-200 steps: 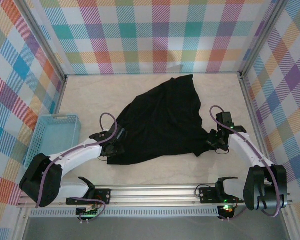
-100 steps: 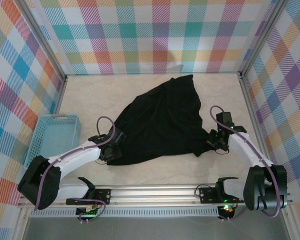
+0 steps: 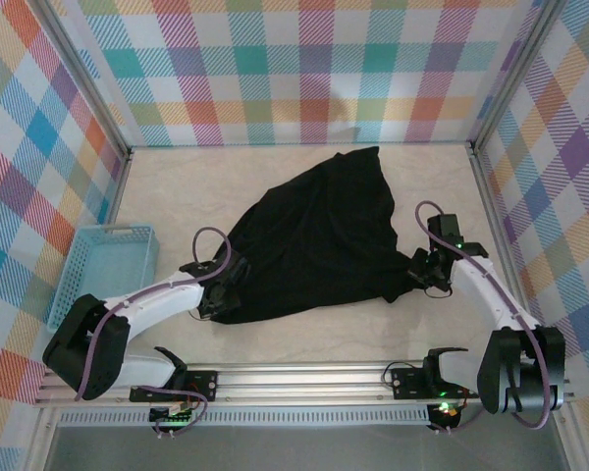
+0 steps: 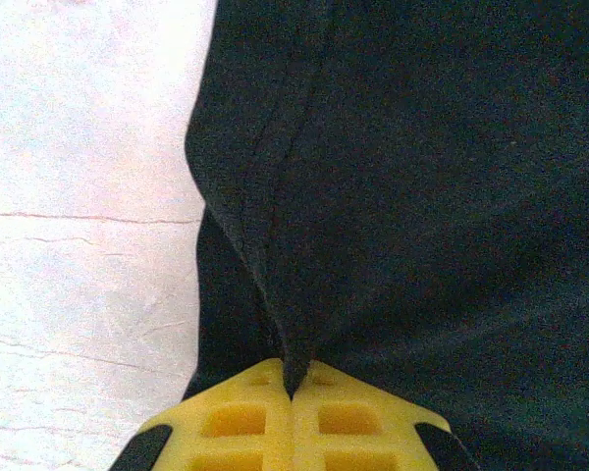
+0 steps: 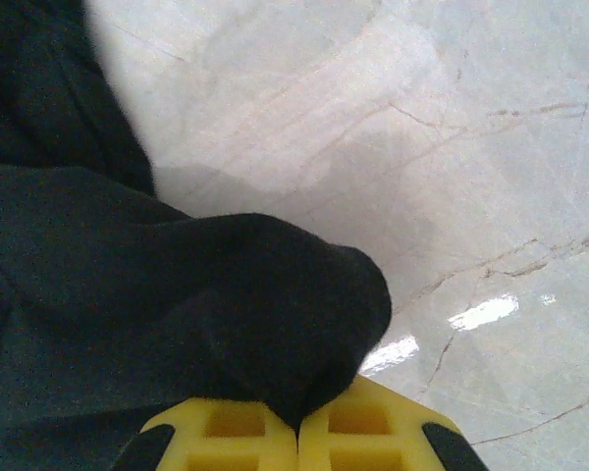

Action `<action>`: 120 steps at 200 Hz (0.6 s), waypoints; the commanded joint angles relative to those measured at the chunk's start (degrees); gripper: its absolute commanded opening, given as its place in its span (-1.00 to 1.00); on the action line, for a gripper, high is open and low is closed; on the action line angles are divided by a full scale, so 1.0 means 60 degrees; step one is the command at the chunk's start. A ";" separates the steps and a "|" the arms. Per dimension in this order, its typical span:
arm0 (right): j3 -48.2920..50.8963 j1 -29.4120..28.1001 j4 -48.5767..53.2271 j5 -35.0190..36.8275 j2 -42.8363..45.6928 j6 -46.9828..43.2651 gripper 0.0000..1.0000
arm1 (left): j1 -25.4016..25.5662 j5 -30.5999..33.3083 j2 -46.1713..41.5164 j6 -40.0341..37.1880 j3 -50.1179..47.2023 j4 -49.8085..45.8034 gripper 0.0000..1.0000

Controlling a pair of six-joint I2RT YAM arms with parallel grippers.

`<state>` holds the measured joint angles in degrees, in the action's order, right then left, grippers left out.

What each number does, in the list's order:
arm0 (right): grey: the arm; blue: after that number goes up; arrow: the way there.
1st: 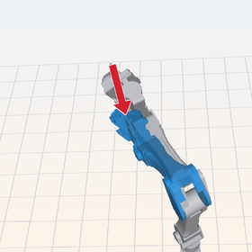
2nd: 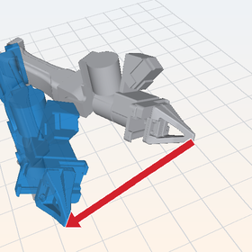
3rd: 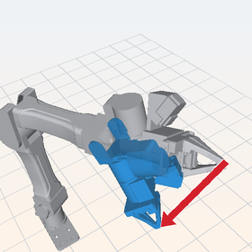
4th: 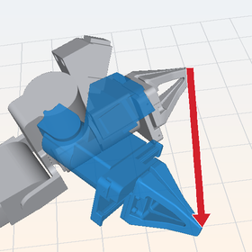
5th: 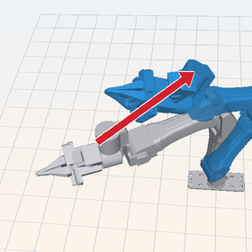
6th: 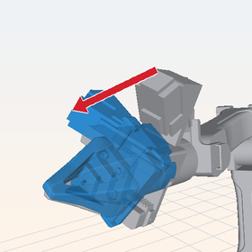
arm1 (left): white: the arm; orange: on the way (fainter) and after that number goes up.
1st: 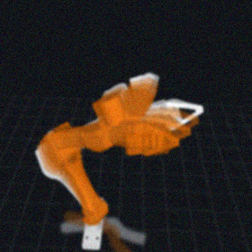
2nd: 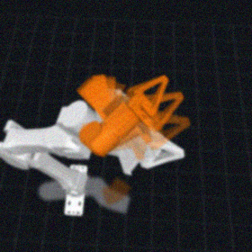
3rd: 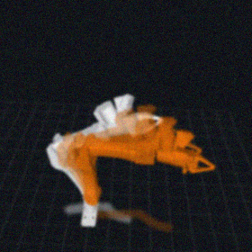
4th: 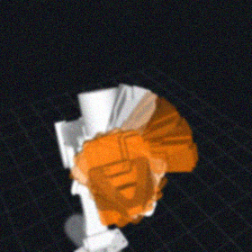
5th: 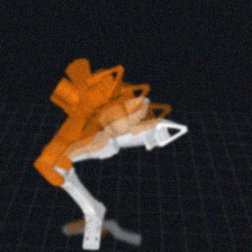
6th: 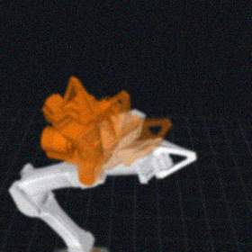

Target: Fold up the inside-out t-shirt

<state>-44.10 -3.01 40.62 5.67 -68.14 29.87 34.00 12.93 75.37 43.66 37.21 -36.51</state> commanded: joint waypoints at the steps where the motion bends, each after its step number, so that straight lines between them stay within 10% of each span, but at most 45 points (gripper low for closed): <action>1: -0.1097 0.0075 0.0634 -0.0222 0.0483 -0.0188 -1.00 | -0.0136 0.0805 -0.0700 -0.0460 0.1160 -0.1034 -1.00; 120: -1.1127 0.0088 0.3209 0.0845 0.2068 -0.1219 -1.00 | -0.0862 0.2372 -0.3656 -0.3298 0.9766 -0.2673 -1.00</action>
<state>-104.47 -2.96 57.58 7.22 -56.86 25.39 29.43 24.77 54.78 27.86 93.17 -49.45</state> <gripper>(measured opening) 0.070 0.049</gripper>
